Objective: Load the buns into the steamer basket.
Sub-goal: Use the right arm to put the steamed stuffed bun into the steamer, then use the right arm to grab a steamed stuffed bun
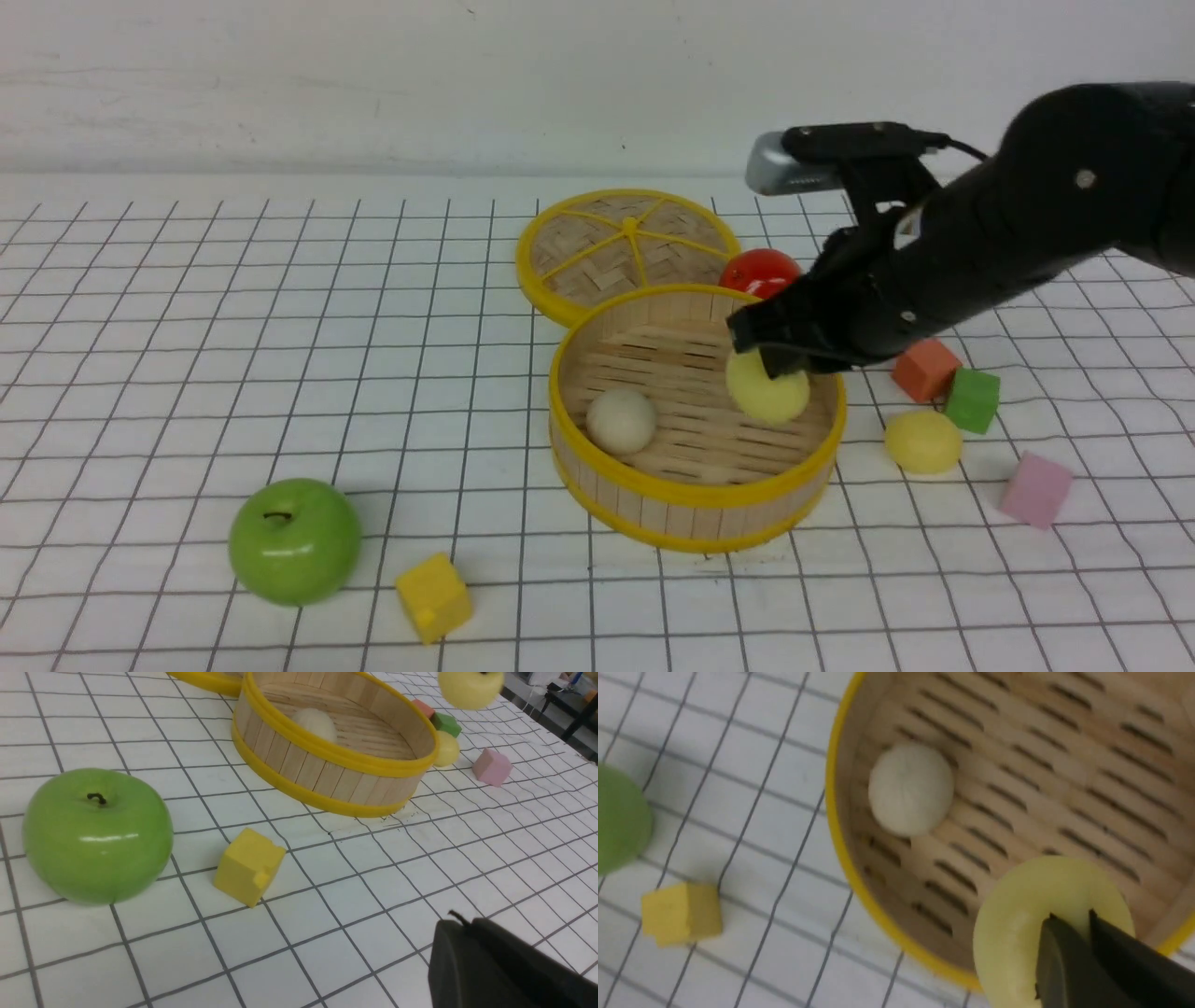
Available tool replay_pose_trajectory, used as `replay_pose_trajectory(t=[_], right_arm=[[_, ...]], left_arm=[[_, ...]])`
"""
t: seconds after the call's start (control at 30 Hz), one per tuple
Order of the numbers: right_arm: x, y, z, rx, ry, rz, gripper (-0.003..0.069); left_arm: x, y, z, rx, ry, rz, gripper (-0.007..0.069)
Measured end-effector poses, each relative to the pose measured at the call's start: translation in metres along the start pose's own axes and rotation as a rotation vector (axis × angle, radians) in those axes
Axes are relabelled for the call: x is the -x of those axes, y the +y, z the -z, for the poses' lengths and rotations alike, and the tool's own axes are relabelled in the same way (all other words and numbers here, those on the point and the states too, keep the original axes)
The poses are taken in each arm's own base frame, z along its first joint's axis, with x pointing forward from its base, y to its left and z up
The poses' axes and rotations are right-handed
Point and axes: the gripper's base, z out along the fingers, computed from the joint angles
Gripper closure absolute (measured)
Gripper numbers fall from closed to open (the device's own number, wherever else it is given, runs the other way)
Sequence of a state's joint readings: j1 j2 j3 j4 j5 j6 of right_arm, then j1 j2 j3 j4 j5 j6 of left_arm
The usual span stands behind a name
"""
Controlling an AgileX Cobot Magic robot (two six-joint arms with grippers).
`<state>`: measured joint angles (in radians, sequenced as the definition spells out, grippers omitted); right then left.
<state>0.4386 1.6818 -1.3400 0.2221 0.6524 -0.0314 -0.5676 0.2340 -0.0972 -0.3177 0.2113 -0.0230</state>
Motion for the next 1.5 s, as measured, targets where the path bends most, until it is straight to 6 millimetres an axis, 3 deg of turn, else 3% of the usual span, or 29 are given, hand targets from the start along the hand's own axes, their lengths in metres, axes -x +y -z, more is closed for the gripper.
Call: replay_pose_trajectory(t=[0.13, 0.23, 0.27, 0.3, 0.33, 0.37, 0.43, 0.47, 0.57, 0.67, 0.73, 0.77, 0.8, 0.83, 0.9, 0.97, 1.27, 1.5], right_arm=[[0.0, -0.012, -0.059, -0.055, 0.076, 0.032, 0.0585], [-0.003, -0.018, -0.079, -0.085, 0.114, 0.019, 0.0519], [-0.005, -0.02, -0.087, -0.101, 0.133, 0.003, 0.0433], [-0.005, -0.02, -0.087, -0.101, 0.133, 0.003, 0.0433], [-0.002, -0.02, -0.086, -0.105, 0.131, -0.012, 0.0349], [-0.002, -0.02, -0.086, -0.105, 0.131, -0.013, 0.034], [0.006, -0.017, -0.074, -0.105, 0.126, -0.018, 0.0234], [0.007, -0.017, -0.073, -0.105, 0.126, -0.017, 0.0221], [0.017, -0.011, -0.037, -0.105, 0.104, -0.003, 0.0164], [0.025, -0.014, -0.005, -0.137, 0.068, 0.006, 0.0162], [0.025, -0.039, 0.017, -0.226, 0.085, -0.045, 0.0194], [0.025, -0.041, 0.018, -0.233, 0.084, -0.047, 0.0197], [0.021, -0.061, 0.019, -0.283, 0.127, -0.107, 0.0227], [0.014, -0.08, 0.015, -0.319, 0.17, -0.162, 0.0256], [0.006, -0.091, 0.009, -0.337, 0.206, -0.196, 0.028], [-0.009, -0.111, -0.012, -0.341, 0.267, -0.253, 0.0342], [-0.018, -0.134, -0.057, -0.319, 0.244, -0.283, 0.0386], [-0.016, -0.136, -0.065, -0.315, 0.208, -0.275, 0.0386]], left_arm=[[0.0, 0.0, 0.0, 0.0, 0.0, 0.0, 0.0606], [0.0, 0.0, 0.0, 0.0, 0.0, 0.0, 0.0605], [0.0, 0.0, 0.0, 0.0, 0.0, 0.0, 0.0603], [0.0, 0.0, 0.0, 0.0, 0.0, 0.0, 0.0603], [0.0, 0.0, 0.0, 0.0, 0.0, 0.0, 0.0599], [0.0, 0.0, 0.0, 0.0, 0.0, 0.0, 0.0599], [0.0, 0.0, 0.0, 0.0, 0.0, 0.0, 0.0596], [0.0, 0.0, 0.0, 0.0, 0.0, 0.0, 0.0596], [0.0, 0.0, 0.0, 0.0, 0.0, 0.0, 0.0596], [0.0, 0.0, 0.0, 0.0, 0.0, 0.0, 0.0594], [0.0, 0.0, 0.0, 0.0, 0.0, 0.0, 0.0589], [0.0, 0.0, 0.0, 0.0, 0.0, 0.0, 0.0589], [0.0, 0.0, 0.0, 0.0, 0.0, 0.0, 0.0587], [0.0, 0.0, 0.0, 0.0, 0.0, 0.0, 0.0587], [0.0, 0.0, 0.0, 0.0, 0.0, 0.0, 0.0586], [0.0, 0.0, 0.0, 0.0, 0.0, 0.0, 0.0585], [0.0, 0.0, 0.0, 0.0, 0.0, 0.0, 0.0572], [0.0, 0.0, 0.0, 0.0, 0.0, 0.0, 0.0567]])
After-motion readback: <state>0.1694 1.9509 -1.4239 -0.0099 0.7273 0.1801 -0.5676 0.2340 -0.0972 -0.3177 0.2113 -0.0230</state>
